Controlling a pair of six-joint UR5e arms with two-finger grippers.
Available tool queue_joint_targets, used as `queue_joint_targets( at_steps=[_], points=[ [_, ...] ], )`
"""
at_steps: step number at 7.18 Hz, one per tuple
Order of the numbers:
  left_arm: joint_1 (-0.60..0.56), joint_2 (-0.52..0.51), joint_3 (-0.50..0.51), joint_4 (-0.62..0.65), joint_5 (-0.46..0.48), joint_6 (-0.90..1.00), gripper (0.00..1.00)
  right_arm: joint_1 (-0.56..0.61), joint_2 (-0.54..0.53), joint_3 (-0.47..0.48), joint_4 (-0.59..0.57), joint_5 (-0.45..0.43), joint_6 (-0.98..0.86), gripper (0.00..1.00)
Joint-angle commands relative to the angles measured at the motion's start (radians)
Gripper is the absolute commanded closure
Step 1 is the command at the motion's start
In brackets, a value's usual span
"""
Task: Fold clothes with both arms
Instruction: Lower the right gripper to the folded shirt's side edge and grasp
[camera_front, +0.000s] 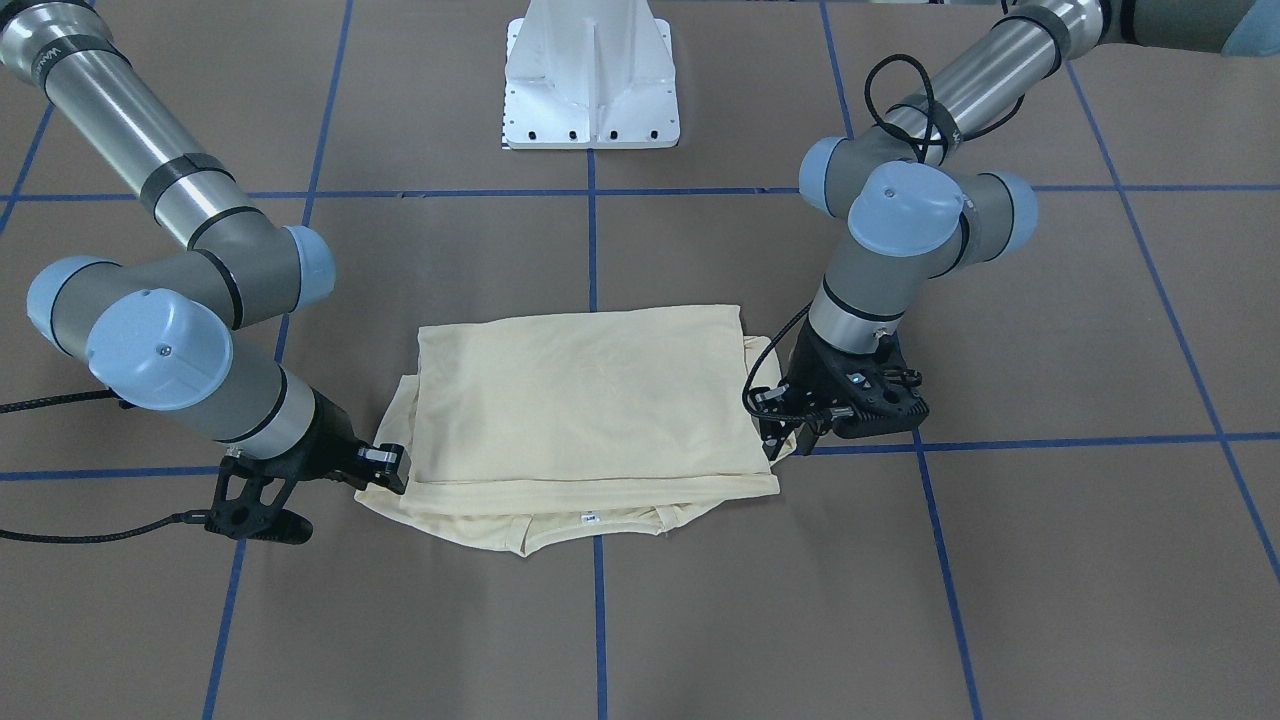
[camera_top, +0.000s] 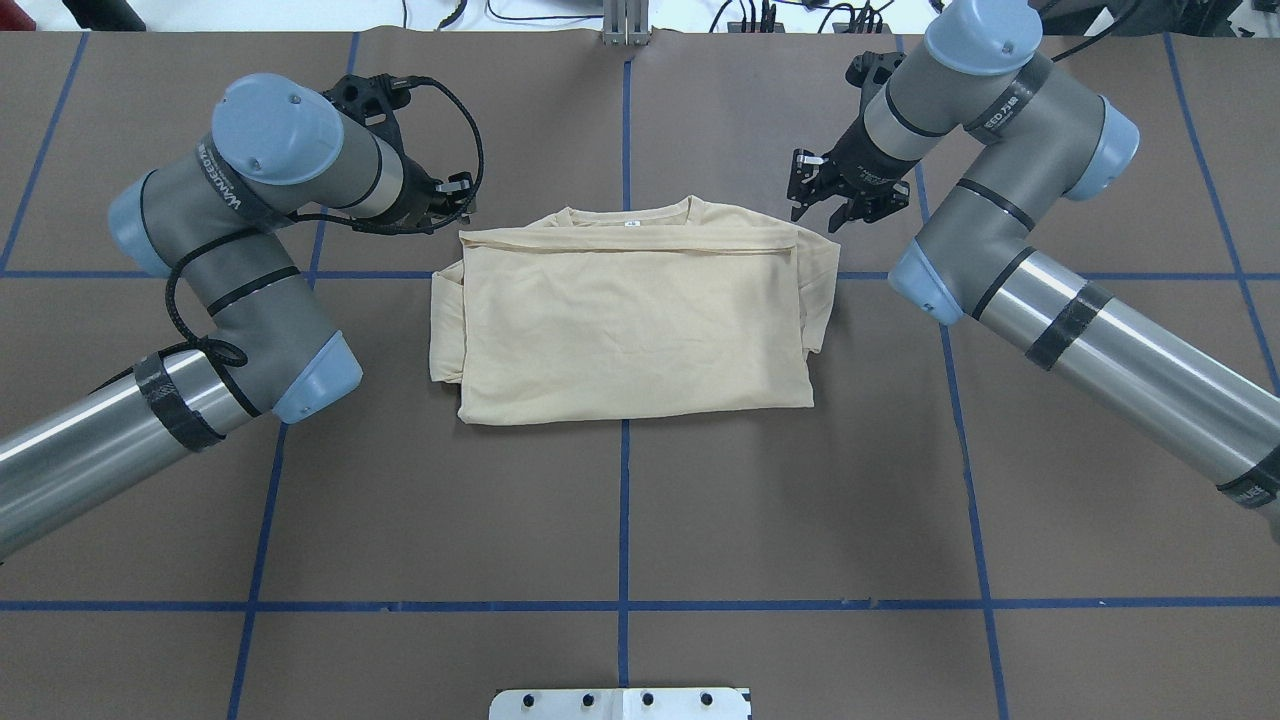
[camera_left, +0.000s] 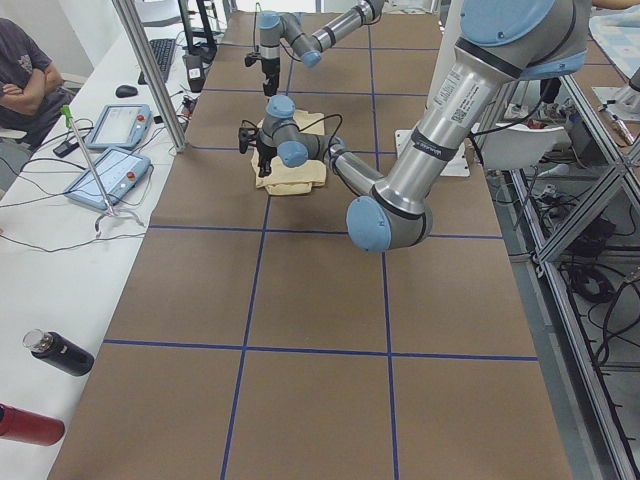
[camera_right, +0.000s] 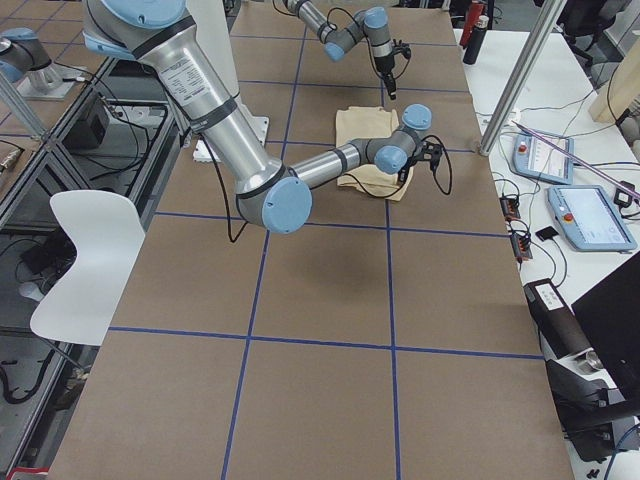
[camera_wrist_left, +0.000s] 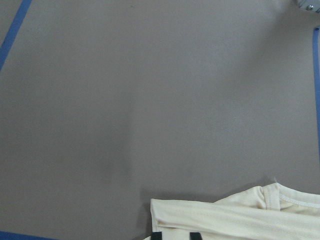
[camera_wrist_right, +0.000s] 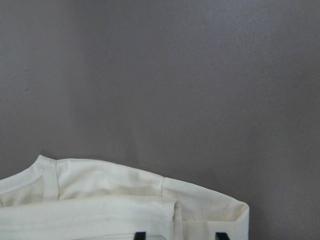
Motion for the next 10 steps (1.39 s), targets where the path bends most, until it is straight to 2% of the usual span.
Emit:
queue_joint_targets(
  at_steps=[1, 2, 4, 5, 6, 8, 10],
  points=[
    [-0.003, 0.005, -0.016, 0.003, 0.003, 0.003, 0.06, 0.004, 0.002, 0.006, 0.003, -0.004, -0.018, 0.00],
    [-0.004, 0.005, -0.048, 0.011, 0.000, 0.004, 0.05, 0.002, -0.029, 0.055, 0.000, -0.011, -0.009, 0.00],
    [-0.006, 0.023, -0.082, 0.011, 0.000, 0.001, 0.05, -0.047, -0.178, 0.246, -0.013, -0.060, -0.006, 0.00],
    [-0.006, 0.031, -0.119, 0.012, 0.001, -0.002, 0.05, -0.083, -0.227, 0.306, -0.013, -0.073, 0.063, 0.00],
    [-0.006, 0.039, -0.148, 0.023, 0.000, -0.002, 0.05, -0.151, -0.273, 0.366, -0.013, -0.143, 0.144, 0.00],
    [-0.004, 0.046, -0.203, 0.049, 0.001, -0.029, 0.05, -0.208, -0.342, 0.439, -0.013, -0.157, 0.207, 0.00],
    [-0.004, 0.046, -0.225, 0.068, 0.003, -0.029, 0.05, -0.278, -0.340, 0.436, -0.014, -0.171, 0.215, 0.00]
  ],
)
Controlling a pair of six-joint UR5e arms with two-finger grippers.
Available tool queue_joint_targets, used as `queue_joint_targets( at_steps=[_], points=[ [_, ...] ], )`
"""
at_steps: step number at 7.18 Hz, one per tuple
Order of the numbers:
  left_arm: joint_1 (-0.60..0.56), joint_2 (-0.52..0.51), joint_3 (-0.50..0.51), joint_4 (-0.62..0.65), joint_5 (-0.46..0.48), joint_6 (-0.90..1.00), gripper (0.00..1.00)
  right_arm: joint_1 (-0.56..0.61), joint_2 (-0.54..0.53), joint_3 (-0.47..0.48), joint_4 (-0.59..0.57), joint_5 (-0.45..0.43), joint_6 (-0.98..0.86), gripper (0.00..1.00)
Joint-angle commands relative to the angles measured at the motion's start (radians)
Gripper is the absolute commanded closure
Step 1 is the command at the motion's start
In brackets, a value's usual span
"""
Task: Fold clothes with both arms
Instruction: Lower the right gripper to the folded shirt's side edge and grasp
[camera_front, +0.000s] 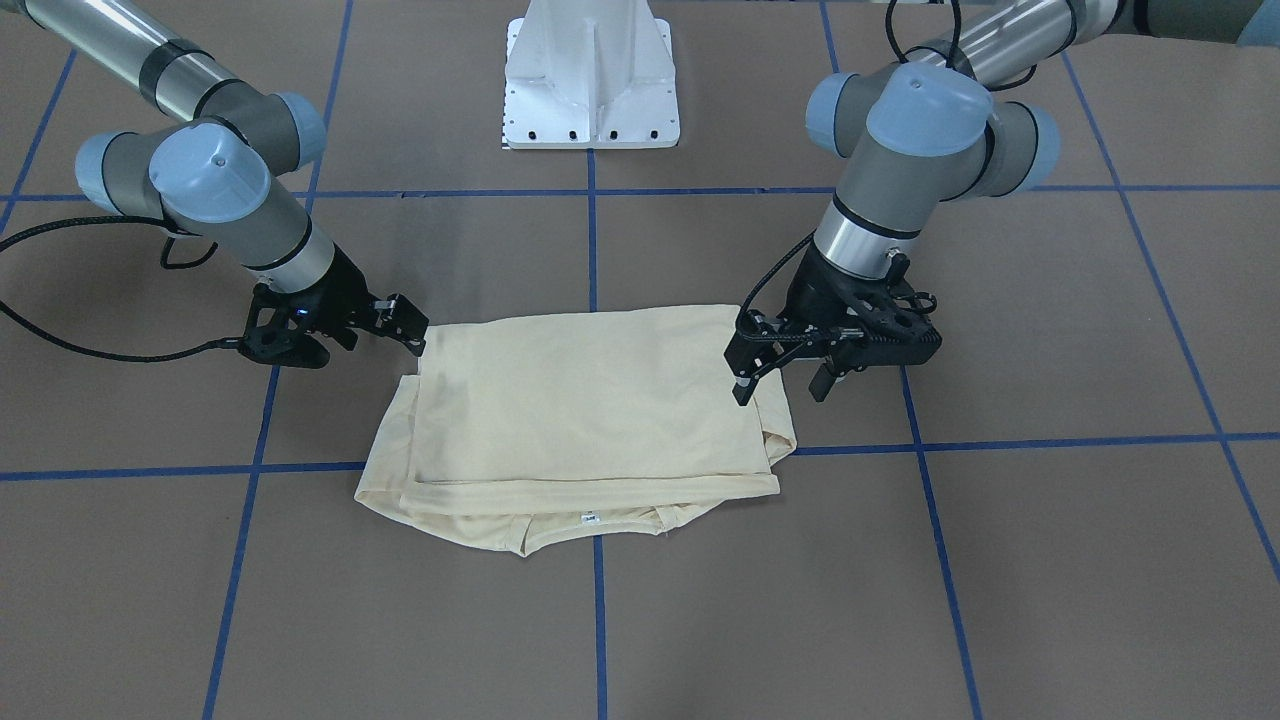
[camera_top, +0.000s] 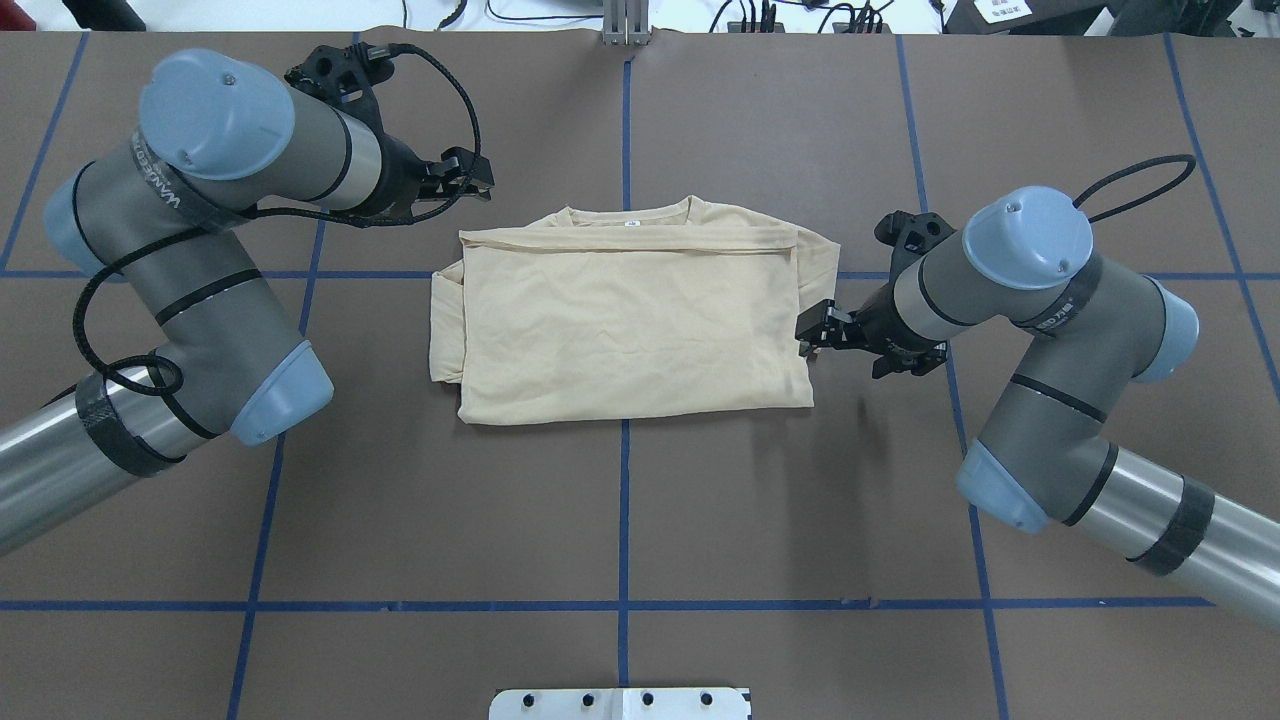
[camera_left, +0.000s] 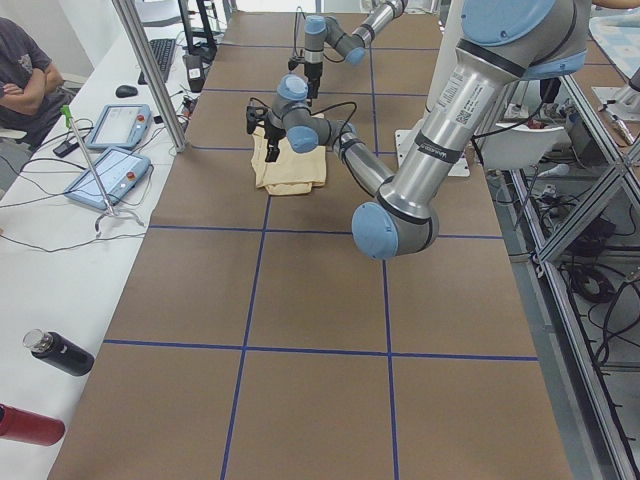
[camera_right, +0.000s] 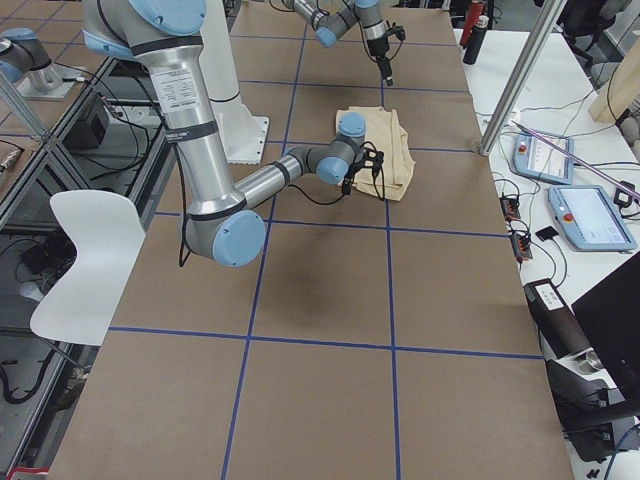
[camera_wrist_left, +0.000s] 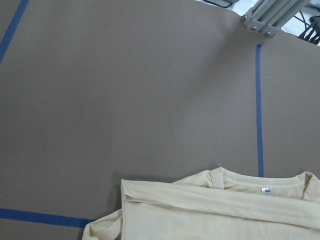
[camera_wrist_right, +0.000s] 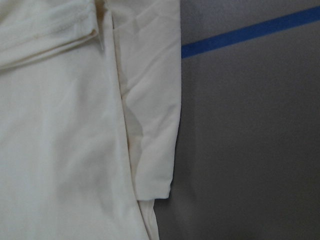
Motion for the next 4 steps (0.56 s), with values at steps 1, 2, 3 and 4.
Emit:
queue_joint_targets(
  at_steps=[1, 2, 3, 4],
  points=[
    [0.002, 0.001, -0.009, 0.009, 0.001, -0.002, 0.05, -0.077, 0.007, -0.010, -0.007, -0.039, 0.007, 0.02],
    [0.002, 0.001, -0.009, 0.009, 0.001, 0.000, 0.05, -0.083, 0.012, -0.014, -0.007, -0.043, 0.007, 0.13],
    [0.002, 0.002, -0.009, 0.009, 0.001, 0.000, 0.05, -0.081, 0.012, -0.013, -0.008, -0.041, 0.007, 0.25],
    [0.002, 0.002, -0.006, 0.008, 0.001, 0.001, 0.05, -0.071, 0.023, -0.008, -0.028, -0.032, 0.006, 0.28]
  ],
)
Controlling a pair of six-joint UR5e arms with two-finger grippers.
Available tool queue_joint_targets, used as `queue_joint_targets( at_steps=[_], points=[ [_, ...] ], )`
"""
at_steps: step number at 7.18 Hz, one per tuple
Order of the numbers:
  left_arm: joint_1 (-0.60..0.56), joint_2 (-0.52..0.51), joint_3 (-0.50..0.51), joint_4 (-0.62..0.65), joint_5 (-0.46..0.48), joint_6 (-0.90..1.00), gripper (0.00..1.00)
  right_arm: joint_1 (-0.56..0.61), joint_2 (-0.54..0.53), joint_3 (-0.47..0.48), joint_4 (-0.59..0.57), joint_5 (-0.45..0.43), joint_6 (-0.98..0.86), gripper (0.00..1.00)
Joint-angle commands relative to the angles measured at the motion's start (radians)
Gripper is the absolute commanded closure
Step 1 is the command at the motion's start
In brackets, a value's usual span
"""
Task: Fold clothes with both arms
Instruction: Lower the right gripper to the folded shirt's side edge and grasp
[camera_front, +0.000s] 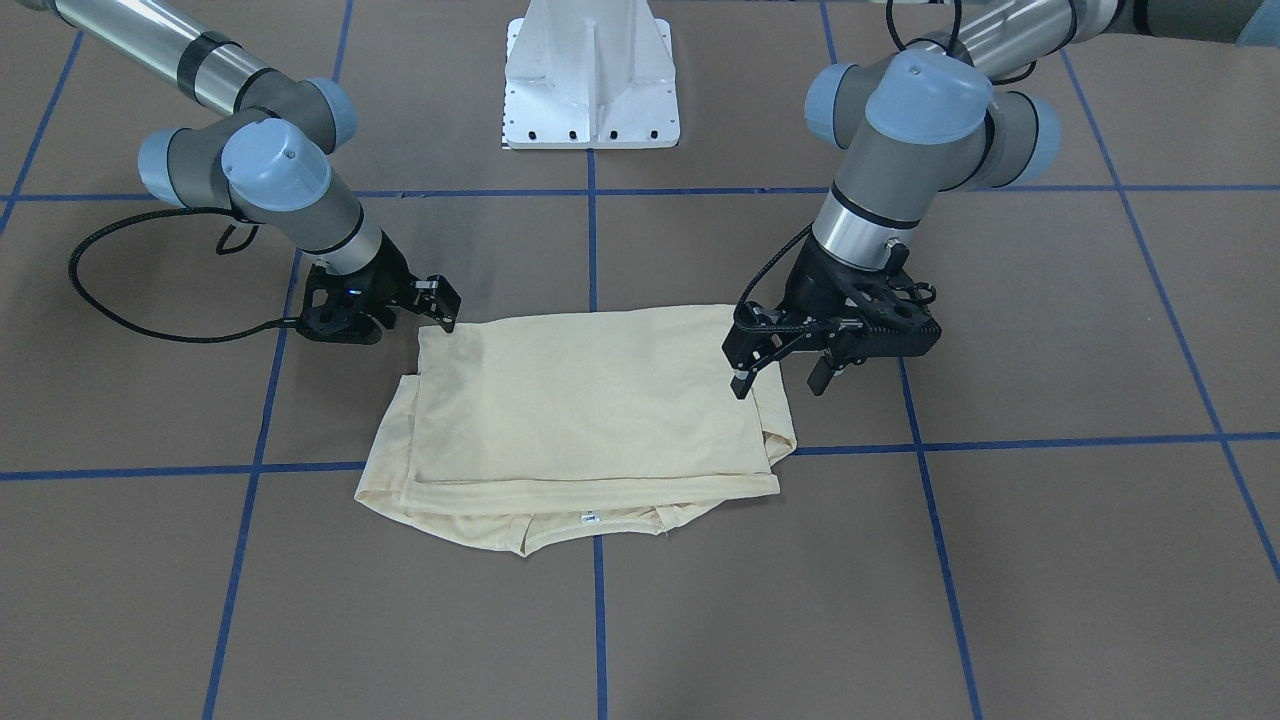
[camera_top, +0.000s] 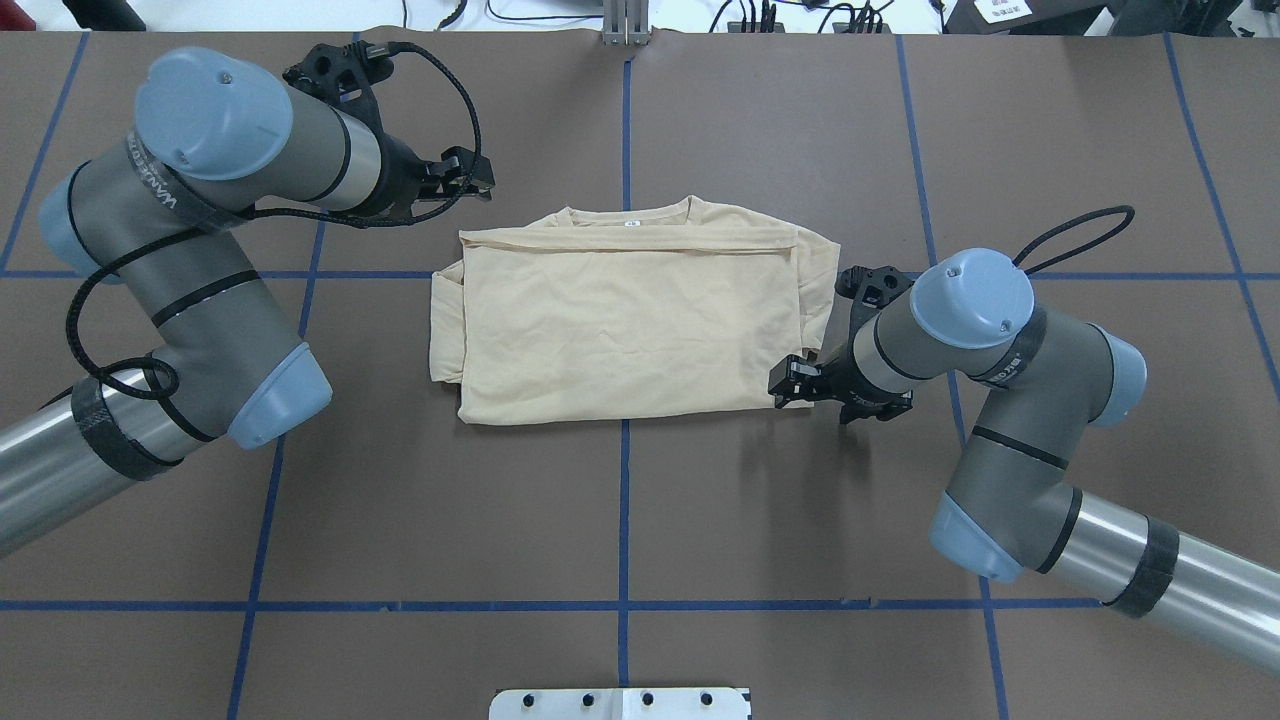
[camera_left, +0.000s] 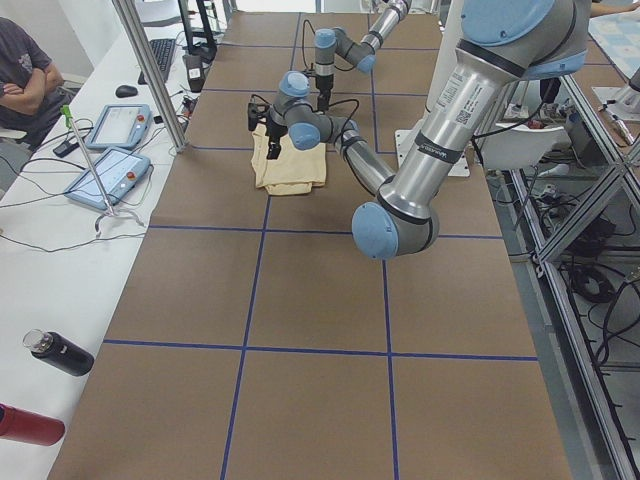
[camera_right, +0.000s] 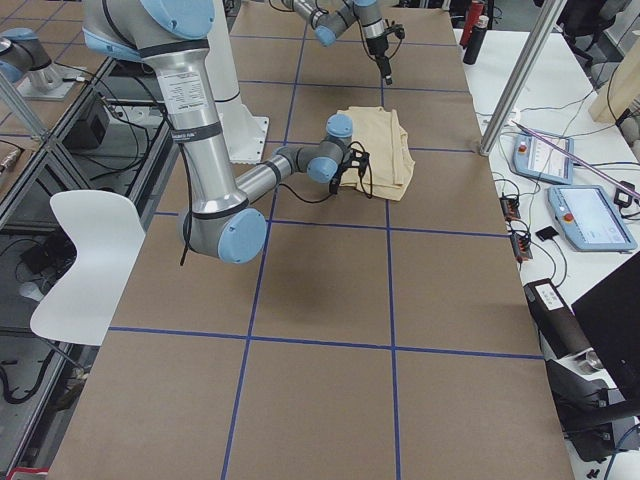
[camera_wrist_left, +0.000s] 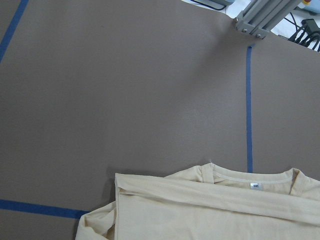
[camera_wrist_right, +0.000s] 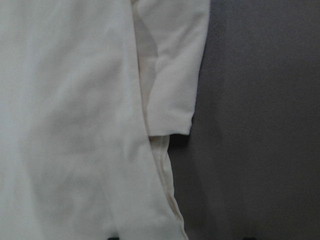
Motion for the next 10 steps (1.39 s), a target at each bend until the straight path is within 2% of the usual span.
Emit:
queue_joint_targets(
  at_steps=[1, 2, 7, 8, 10],
  points=[
    [0.000, 0.001, 0.008, -0.001, 0.000, 0.001, 0.05, 0.020, 0.033, 0.023, -0.077, 0.015, -0.007, 0.29],
    [0.000, 0.001, 0.008, -0.001, 0.000, 0.003, 0.05, 0.020, 0.061, 0.024, -0.130, 0.015, -0.013, 0.30],
    [0.000, 0.001, 0.007, -0.001, 0.002, 0.001, 0.05, 0.001, 0.058, -0.020, -0.133, -0.001, -0.021, 0.30],
    [0.000, 0.001, 0.005, -0.001, 0.002, 0.001, 0.05, 0.001, 0.060, -0.022, -0.133, -0.001, -0.023, 0.40],
    [0.000, 0.002, 0.007, -0.001, 0.002, 0.001, 0.05, 0.003, 0.061, -0.015, -0.133, 0.003, -0.023, 0.84]
  ],
)
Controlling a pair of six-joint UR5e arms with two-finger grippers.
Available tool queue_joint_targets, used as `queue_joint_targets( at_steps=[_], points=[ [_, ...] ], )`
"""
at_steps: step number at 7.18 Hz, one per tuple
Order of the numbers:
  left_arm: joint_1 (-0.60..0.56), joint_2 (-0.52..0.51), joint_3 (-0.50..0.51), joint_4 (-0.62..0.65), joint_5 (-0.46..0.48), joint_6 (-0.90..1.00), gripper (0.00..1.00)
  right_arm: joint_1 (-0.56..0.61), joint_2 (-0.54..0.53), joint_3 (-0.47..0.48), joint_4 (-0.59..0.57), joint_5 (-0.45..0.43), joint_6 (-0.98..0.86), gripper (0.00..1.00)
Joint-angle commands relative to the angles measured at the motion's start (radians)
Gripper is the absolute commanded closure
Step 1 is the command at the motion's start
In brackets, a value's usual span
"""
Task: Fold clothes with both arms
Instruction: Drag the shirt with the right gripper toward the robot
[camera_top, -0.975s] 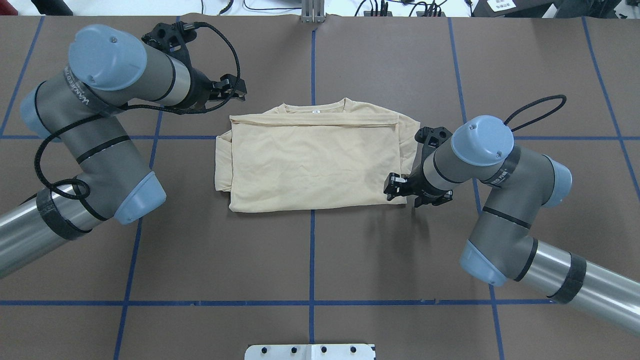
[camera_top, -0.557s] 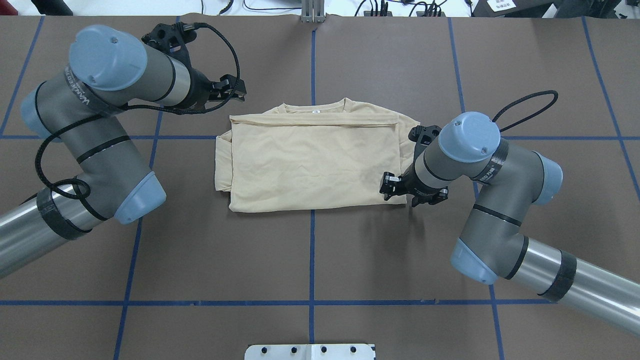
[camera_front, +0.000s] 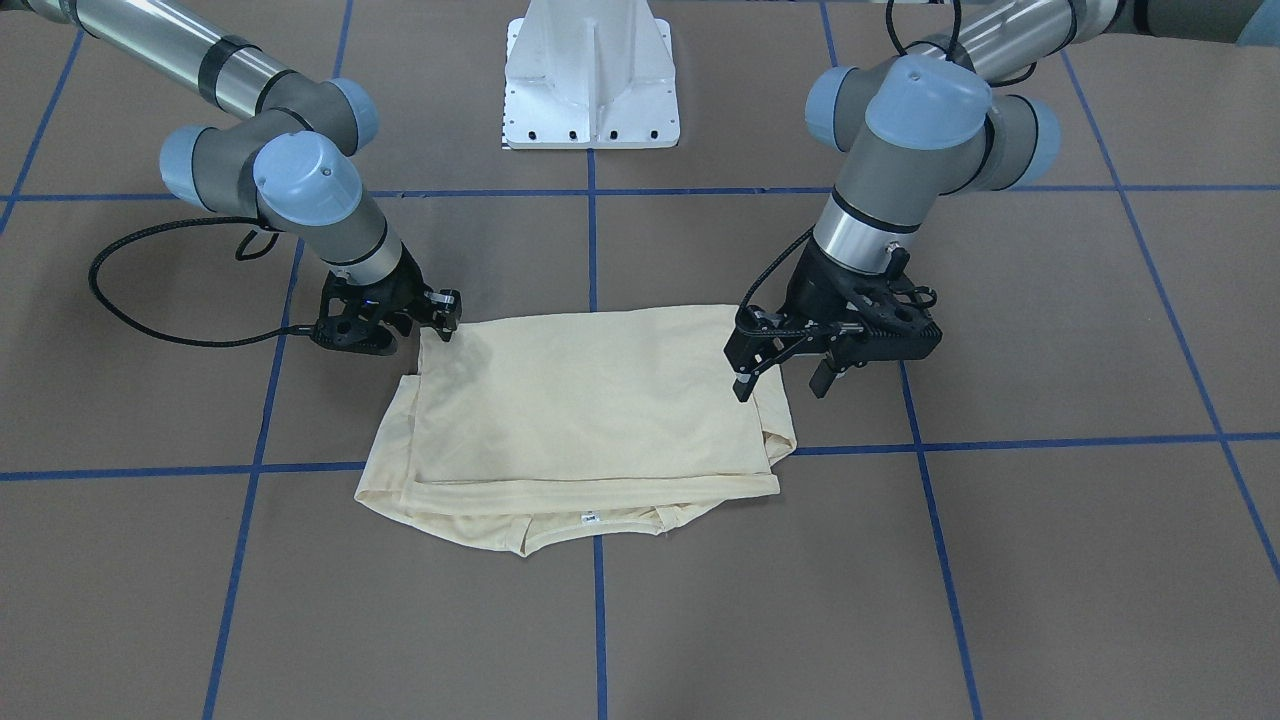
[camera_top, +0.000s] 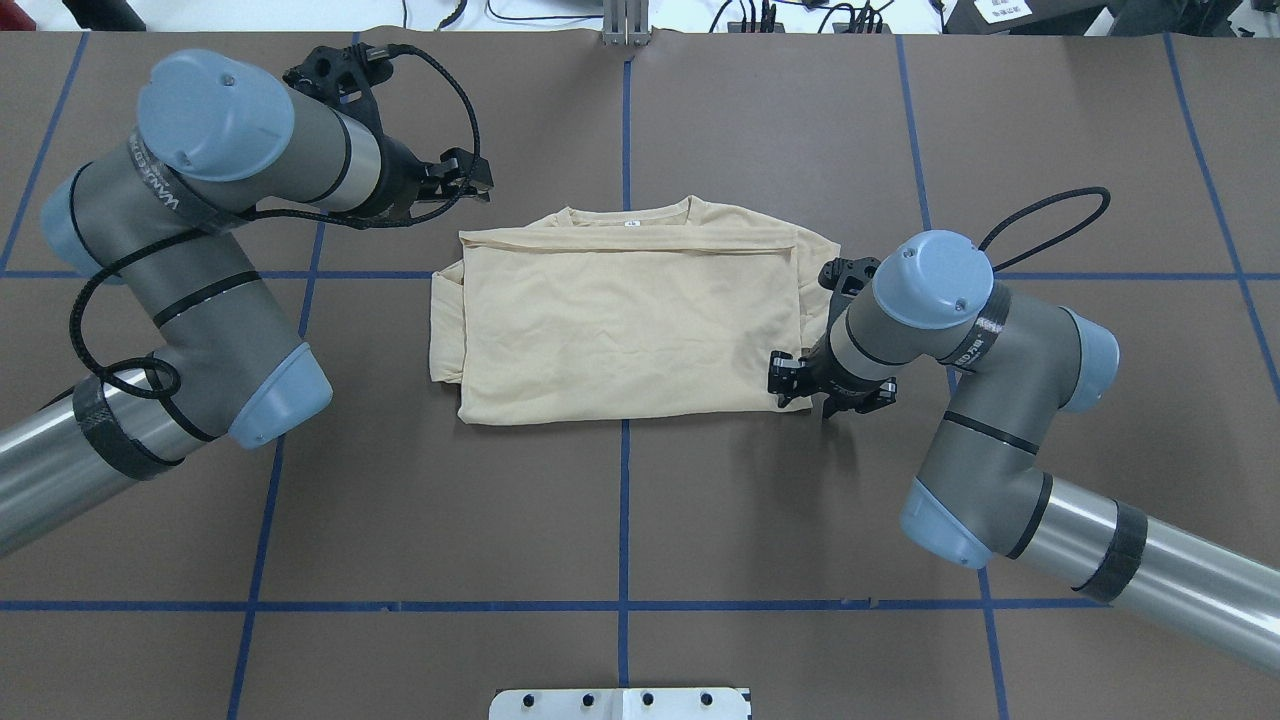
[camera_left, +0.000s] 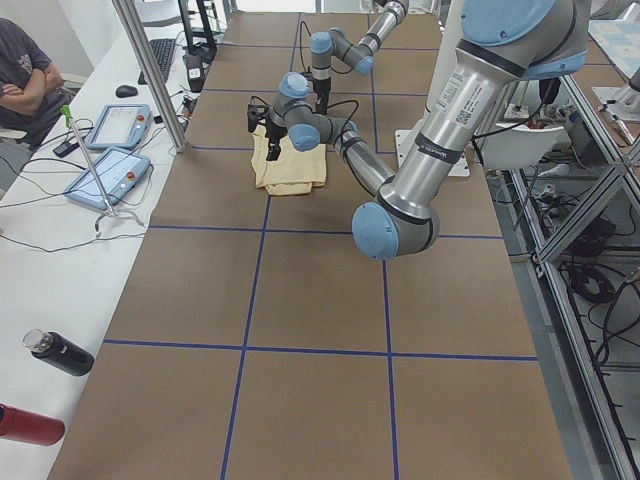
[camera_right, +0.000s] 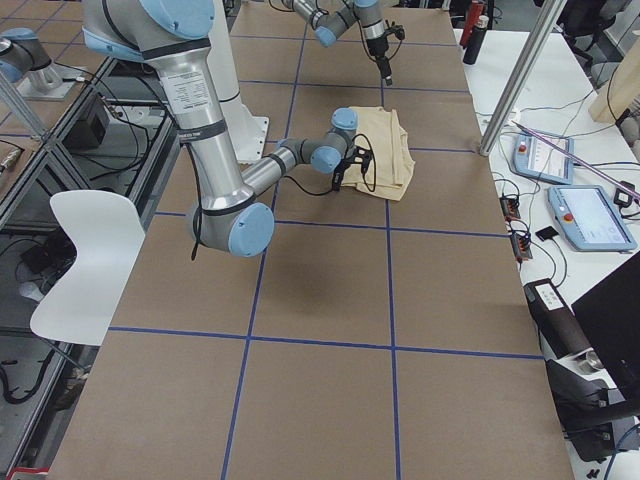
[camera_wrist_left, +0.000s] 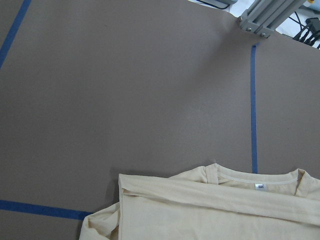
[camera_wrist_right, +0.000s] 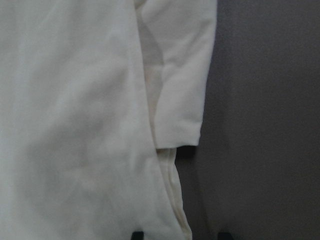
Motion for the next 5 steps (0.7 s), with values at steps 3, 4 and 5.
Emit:
queue_joint_targets(
  at_steps=[3, 4, 5],
  points=[
    [0.000, 0.001, 0.003, 0.000, 0.000, 0.000, 0.05, 0.000, 0.002, 0.010, -0.001, 0.005, 0.001, 1.00],
    [0.000, 0.007, 0.002, 0.000, 0.000, 0.000, 0.05, 0.002, 0.002, 0.016, -0.001, 0.005, 0.001, 1.00],
    [0.000, 0.010, 0.002, 0.000, 0.000, 0.000, 0.05, 0.006, -0.006, 0.034, -0.003, 0.005, 0.003, 1.00]
  ],
)
